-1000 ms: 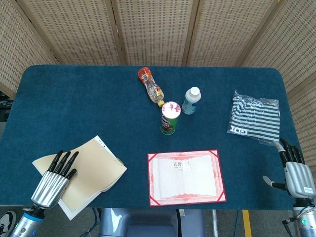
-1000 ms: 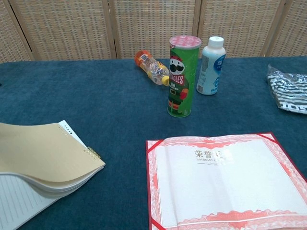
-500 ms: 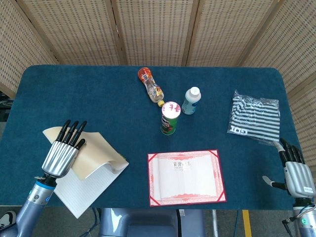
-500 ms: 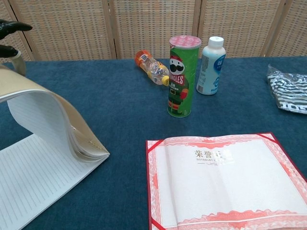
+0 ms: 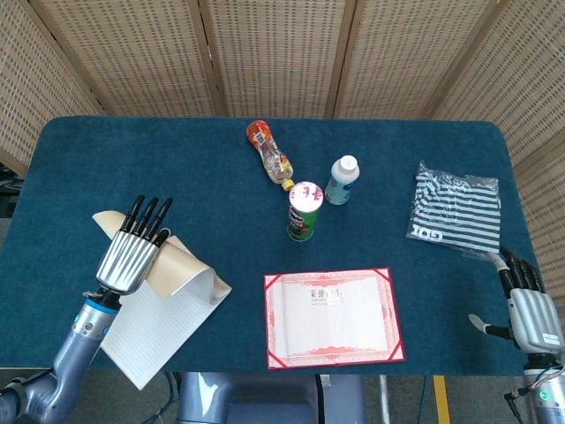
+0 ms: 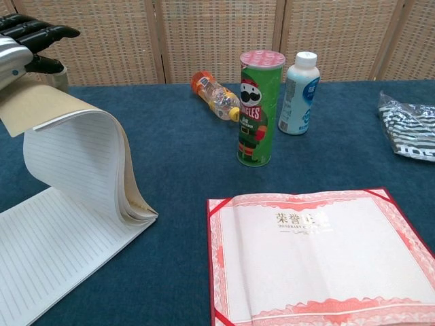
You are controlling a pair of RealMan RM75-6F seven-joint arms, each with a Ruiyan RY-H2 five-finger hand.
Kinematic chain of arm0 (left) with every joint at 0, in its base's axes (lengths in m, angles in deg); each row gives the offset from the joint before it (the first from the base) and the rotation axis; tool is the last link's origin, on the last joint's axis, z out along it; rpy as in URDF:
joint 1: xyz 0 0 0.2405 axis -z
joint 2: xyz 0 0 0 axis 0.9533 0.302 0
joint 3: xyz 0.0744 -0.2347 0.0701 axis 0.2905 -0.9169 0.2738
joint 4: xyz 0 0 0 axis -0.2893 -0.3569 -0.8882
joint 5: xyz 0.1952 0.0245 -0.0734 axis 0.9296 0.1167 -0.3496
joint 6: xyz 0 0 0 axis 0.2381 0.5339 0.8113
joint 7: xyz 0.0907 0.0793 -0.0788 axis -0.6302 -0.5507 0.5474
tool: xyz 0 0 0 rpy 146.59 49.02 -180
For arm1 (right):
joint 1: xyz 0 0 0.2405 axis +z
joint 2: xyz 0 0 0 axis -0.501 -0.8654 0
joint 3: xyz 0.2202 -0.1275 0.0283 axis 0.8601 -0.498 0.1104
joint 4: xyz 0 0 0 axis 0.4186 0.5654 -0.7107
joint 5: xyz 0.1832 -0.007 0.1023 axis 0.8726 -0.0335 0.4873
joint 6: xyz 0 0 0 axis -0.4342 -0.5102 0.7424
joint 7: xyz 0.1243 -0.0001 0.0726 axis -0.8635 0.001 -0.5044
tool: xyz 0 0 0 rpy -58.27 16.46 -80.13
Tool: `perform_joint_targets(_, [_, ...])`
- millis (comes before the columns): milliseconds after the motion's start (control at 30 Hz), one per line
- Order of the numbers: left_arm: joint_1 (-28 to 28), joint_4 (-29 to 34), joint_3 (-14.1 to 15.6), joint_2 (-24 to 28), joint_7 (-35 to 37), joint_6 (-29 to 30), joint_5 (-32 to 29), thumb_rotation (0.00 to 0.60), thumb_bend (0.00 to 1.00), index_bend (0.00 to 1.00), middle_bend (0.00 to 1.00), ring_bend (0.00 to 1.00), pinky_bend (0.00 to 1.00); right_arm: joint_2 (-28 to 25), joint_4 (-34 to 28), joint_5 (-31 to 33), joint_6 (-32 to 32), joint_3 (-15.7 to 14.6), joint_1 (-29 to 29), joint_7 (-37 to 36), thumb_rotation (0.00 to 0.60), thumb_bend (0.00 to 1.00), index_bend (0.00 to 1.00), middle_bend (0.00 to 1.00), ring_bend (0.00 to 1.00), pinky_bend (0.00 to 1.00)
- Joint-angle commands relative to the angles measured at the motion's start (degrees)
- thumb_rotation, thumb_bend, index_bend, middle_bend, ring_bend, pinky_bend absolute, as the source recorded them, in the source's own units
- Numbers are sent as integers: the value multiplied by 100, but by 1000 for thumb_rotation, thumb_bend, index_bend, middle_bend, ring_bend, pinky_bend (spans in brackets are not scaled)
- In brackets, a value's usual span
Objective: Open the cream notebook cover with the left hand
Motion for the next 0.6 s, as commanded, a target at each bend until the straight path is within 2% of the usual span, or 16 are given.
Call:
perform_joint_targets(33, [173,-247,-116,-193,-20,-91,-110,600,678,824,0,0,0,-11,-10,1,8,0,3,-5,600,52,30,0,0,0])
perform_joint_targets(267, [519,-750,-360,-518,5,-183,-293,600,674,824,0,0,0,-11,-11,17,33,-2,5,-64,600,53,30,0,0,0])
perform_joint_targets(600, [942,-1409,-539,-861,148,-350,-502,600,668,824,0,0,0,-24,-15,37,75,3,20,-128,600,52,30,0,0,0])
